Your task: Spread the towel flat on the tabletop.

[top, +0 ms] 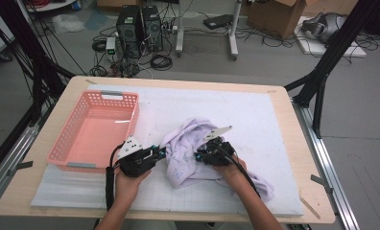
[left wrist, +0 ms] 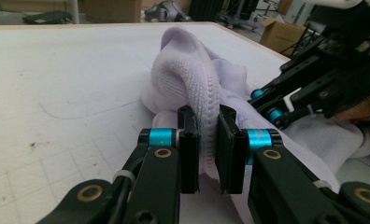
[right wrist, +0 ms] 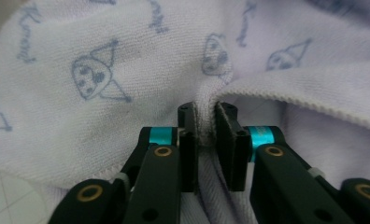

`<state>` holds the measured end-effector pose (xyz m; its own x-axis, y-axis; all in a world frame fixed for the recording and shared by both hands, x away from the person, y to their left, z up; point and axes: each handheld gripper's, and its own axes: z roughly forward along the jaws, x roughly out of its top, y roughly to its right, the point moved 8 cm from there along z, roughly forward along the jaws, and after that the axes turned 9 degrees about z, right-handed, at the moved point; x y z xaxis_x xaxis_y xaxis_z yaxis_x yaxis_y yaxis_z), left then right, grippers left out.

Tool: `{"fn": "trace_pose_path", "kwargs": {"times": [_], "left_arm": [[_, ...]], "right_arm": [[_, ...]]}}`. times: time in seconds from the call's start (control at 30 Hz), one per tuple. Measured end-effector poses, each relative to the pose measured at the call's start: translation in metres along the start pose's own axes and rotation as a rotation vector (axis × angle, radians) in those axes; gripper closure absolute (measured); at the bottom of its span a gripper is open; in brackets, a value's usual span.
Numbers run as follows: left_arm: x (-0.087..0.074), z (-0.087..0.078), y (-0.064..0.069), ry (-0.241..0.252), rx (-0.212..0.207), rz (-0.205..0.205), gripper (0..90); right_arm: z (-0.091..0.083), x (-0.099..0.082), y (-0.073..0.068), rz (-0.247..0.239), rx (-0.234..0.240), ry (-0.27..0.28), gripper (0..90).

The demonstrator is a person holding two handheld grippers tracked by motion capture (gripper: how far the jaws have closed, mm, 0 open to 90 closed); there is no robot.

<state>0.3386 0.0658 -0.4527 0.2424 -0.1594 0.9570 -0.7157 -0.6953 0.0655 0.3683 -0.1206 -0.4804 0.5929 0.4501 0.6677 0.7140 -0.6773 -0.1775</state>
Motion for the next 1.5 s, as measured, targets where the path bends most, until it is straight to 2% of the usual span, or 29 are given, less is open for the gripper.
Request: {"fn": "trace_pose_path", "kwargs": {"times": [0.1,0.2,0.3,0.47,0.57,0.67,0.73,0.8,0.87,0.9,1.0,1.07,1.13,1.17,1.2,1.27,1.3,1.33,1.37,1.43,1.5], "left_arm": [[0.000,0.002,0.001,0.004,-0.009,-0.011,80.2],[0.002,0.007,0.005,0.007,-0.019,0.000,78.9],[0.002,0.012,0.011,0.008,-0.028,0.019,77.0],[0.000,0.013,0.011,-0.002,-0.016,0.027,67.9],[-0.002,0.013,0.007,-0.014,-0.005,-0.013,54.9],[-0.005,0.015,0.007,-0.034,0.001,-0.025,48.8],[-0.006,0.016,0.007,-0.038,0.000,-0.022,48.1],[-0.006,0.016,0.008,-0.039,0.002,-0.014,48.2],[-0.006,0.015,0.008,-0.039,0.001,-0.011,48.7],[-0.006,0.015,0.008,-0.036,0.002,-0.013,48.7],[-0.007,0.015,0.006,-0.039,0.004,-0.010,48.7],[-0.008,0.015,0.006,-0.043,0.005,-0.004,48.6],[-0.008,0.015,0.005,-0.046,0.010,0.003,48.2],[-0.009,0.015,0.005,-0.046,0.011,0.003,48.0],[-0.009,0.015,0.005,-0.047,0.015,0.005,47.9],[-0.009,0.014,0.004,-0.049,0.015,0.000,47.1],[-0.009,0.014,0.004,-0.046,0.016,-0.003,47.0],[-0.010,0.013,0.004,-0.046,0.017,-0.002,47.0],[-0.010,0.013,0.003,-0.048,0.019,0.002,46.9],[-0.010,0.013,0.002,-0.048,0.019,-0.001,46.8],[-0.010,0.013,0.002,-0.048,0.022,-0.002,46.8]], "right_arm": [[-0.014,0.006,0.006,-0.015,-0.066,0.051,81.2],[-0.028,0.015,0.021,0.009,-0.124,0.107,81.0],[-0.037,0.019,0.033,0.047,-0.147,0.114,80.7],[-0.037,0.017,0.047,0.075,-0.179,0.083,79.9],[-0.038,0.017,0.052,0.089,-0.191,0.088,79.6],[-0.038,0.018,0.054,0.082,-0.210,0.097,75.5],[-0.039,0.019,0.053,0.078,-0.206,0.111,75.5],[-0.040,0.022,0.051,0.069,-0.193,0.137,66.1],[-0.045,0.024,0.046,0.094,-0.170,0.166,60.8],[-0.047,0.025,0.043,0.090,-0.171,0.174,60.8],[-0.048,0.022,0.035,0.061,-0.160,0.158,56.0],[-0.043,0.018,0.027,0.082,-0.093,0.134,46.5],[-0.030,0.011,0.017,0.073,-0.037,0.090,44.7],[-0.023,0.006,0.012,0.049,-0.029,0.065,45.7],[-0.017,0.003,0.008,0.040,-0.031,0.049,50.4],[-0.007,-0.003,0.007,-0.004,-0.067,0.008,68.0],[-0.003,-0.005,0.008,-0.024,-0.086,-0.013,73.0],[-0.002,-0.007,0.009,-0.021,-0.080,-0.031,79.2],[-0.002,-0.008,0.011,-0.025,-0.074,-0.035,85.3],[-0.008,-0.006,0.011,-0.019,-0.057,-0.017,86.6],[-0.018,-0.002,0.010,-0.012,-0.034,0.029,86.8]]}}
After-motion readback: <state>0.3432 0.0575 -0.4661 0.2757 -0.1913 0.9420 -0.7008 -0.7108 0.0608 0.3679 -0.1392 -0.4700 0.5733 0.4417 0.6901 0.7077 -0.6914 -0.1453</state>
